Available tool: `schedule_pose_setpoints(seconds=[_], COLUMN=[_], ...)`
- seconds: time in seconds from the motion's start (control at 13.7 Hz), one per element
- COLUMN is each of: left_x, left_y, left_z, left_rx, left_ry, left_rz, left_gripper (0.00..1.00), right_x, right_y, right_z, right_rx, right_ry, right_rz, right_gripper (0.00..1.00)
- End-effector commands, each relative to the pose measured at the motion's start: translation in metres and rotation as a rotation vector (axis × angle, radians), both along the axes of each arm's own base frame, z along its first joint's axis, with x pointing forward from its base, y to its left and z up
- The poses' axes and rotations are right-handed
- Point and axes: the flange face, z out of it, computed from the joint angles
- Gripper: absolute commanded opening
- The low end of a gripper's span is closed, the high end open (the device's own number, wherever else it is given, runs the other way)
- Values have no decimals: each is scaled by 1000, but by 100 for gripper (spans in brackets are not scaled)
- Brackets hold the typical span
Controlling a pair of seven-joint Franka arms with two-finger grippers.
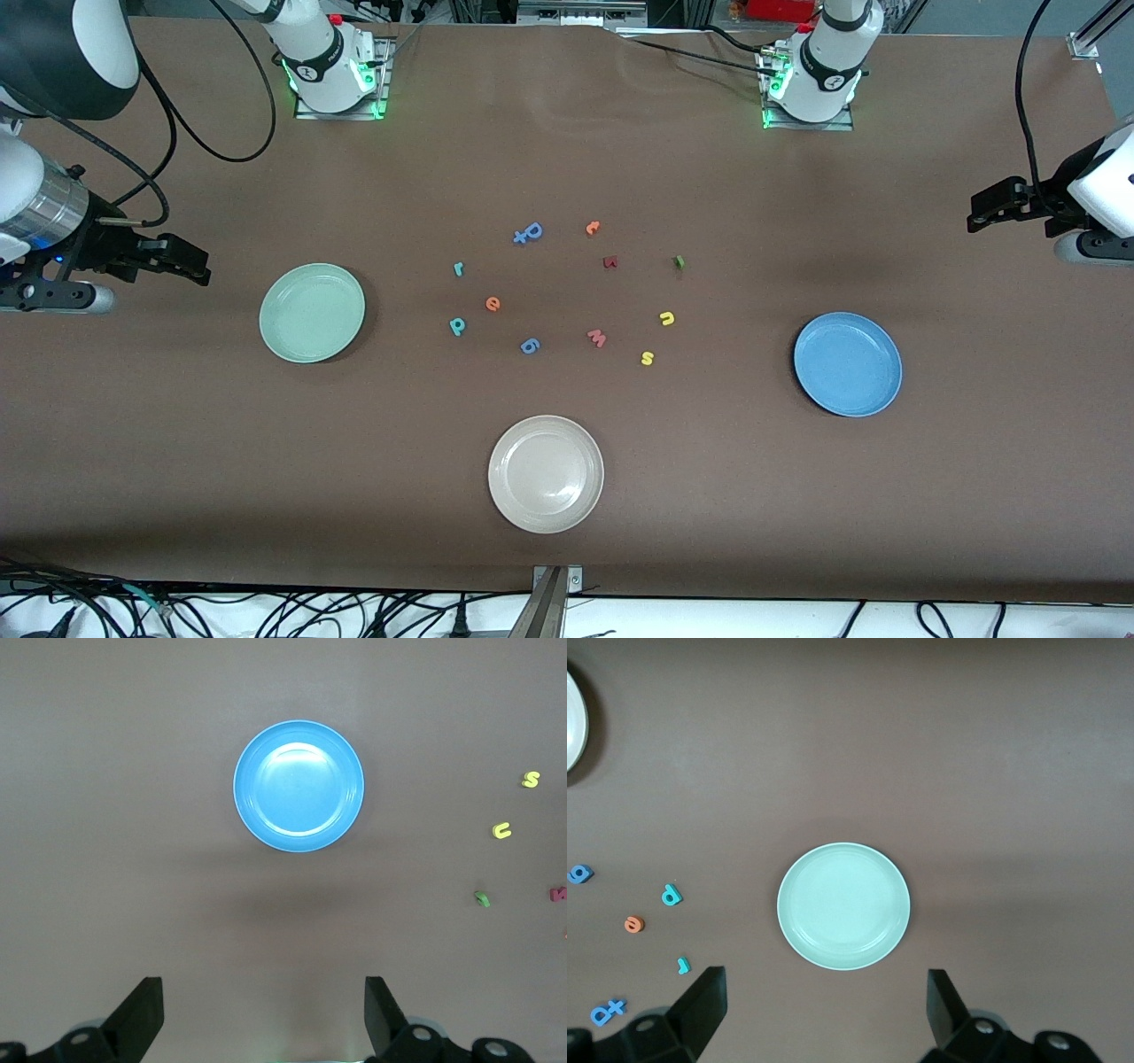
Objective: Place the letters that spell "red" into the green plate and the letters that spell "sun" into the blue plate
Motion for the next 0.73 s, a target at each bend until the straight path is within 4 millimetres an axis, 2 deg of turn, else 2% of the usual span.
schedule_pose_setpoints(seconds=[0.0,0.66], left_x=[4,4], left_y=[-1,-1], left_z=[5,5], left_rx=[13,13], left_ry=[-8,-8], left_rz=[-5,-5], left_gripper=[100,100], right_x=[1,6], right_y=[6,13], right_z=[-1,-17], right_rx=[13,-2], right_ry=[11,39], right_rz=[1,16], right_gripper=[100,100])
